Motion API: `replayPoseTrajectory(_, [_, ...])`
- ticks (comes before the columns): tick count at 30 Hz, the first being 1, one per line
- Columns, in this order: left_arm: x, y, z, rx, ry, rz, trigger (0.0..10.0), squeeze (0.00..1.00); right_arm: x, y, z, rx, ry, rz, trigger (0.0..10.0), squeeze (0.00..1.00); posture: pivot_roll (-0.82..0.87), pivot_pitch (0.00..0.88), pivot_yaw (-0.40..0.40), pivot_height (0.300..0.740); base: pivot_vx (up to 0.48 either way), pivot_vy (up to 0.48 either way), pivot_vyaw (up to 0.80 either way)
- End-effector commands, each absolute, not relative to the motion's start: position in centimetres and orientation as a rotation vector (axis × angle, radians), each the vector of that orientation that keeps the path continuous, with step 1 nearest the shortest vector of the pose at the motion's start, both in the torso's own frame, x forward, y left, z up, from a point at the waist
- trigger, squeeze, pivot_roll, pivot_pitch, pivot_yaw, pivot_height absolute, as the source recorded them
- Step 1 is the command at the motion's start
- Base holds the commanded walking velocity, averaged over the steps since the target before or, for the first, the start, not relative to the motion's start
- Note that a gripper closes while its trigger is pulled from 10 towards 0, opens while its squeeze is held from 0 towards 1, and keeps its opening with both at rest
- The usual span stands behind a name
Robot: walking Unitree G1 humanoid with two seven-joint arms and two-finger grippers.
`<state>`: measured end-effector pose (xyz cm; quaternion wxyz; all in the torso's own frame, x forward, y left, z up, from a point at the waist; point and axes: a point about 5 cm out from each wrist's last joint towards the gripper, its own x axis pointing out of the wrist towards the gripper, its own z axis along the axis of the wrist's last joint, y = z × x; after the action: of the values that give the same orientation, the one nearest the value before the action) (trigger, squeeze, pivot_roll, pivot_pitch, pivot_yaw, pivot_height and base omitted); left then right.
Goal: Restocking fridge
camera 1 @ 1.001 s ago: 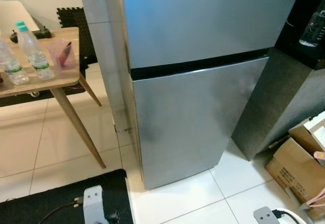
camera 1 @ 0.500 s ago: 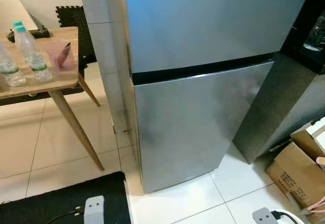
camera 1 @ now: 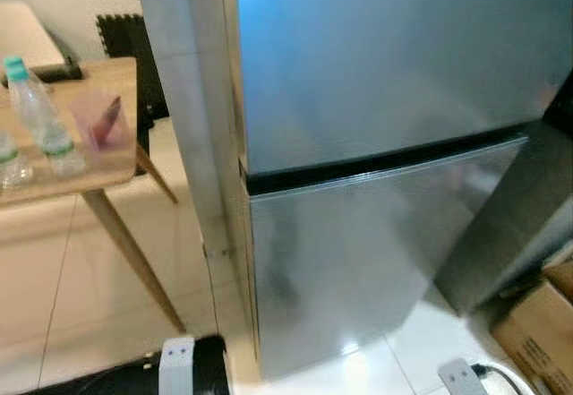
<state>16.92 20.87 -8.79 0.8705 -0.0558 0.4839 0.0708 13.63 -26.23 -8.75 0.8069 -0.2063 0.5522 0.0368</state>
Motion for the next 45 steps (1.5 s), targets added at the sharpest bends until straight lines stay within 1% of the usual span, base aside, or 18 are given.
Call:
replayPoseTrajectory(1, [16.0,20.5,-9.2,-0.111,1.046,0.129,10.0,0.0,14.5,-26.4,-8.4,-0.453,1.155,0.074,10.0,0.0,-0.05,0.0,-0.04,0.74,0.0,0.0,0.0])
replayPoseTrajectory(14, [15.9,20.0,-9.4,-0.115,1.052,0.081,10.0,0.0,14.3,-26.3,-8.5,-0.448,1.158,0.079,10.0,0.0,-0.05,0.0,-0.039,0.74,0.0,0.0,0.0])
replayPoseTrajectory(17, [15.8,19.8,-9.4,-0.111,1.056,0.064,10.0,0.0,14.3,-26.3,-8.5,-0.447,1.158,0.079,10.0,0.0,-0.05,0.0,-0.041,0.74,0.0,-0.39,0.0])
replayPoseTrajectory(20, [15.8,19.9,-9.4,-0.121,1.053,0.084,10.0,0.0,14.4,-26.3,-8.4,-0.447,1.157,0.081,10.0,0.0,-0.05,0.0,-0.041,0.74,0.0,-0.462,0.0])
replayPoseTrajectory(35, [15.6,20.1,-9.4,-0.123,1.05,0.104,10.0,0.0,14.4,-26.1,-8.5,-0.444,1.157,0.088,10.0,0.0,-0.05,0.0,-0.041,0.74,0.0,0.0,0.0])
replayPoseTrajectory(41, [17.2,21.0,-8.6,-0.18,0.964,0.171,10.0,0.0,14.4,-26.1,-8.5,-0.443,1.156,0.09,10.0,0.0,-0.05,0.0,-0.04,0.74,0.0,0.0,0.0])
replayPoseTrajectory(43, [18.8,22.5,-7.5,-0.234,0.868,0.246,10.0,0.0,14.4,-26.1,-8.5,-0.444,1.155,0.089,10.0,0.0,-0.05,0.0,-0.04,0.74,0.0,0.0,0.0])
replayPoseTrajectory(44, [19.7,23.6,-6.7,-0.28,0.808,0.306,10.0,0.0,14.4,-26.2,-8.5,-0.445,1.155,0.089,10.0,0.0,-0.05,0.0,-0.04,0.74,0.0,0.0,0.0])
replayPoseTrajectory(45, [19.7,23.6,-6.7,-0.28,0.808,0.306,10.0,0.0,14.4,-26.2,-8.5,-0.445,1.155,0.089,10.0,0.0,-0.05,0.0,-0.04,0.74,0.0,0.0,0.0])
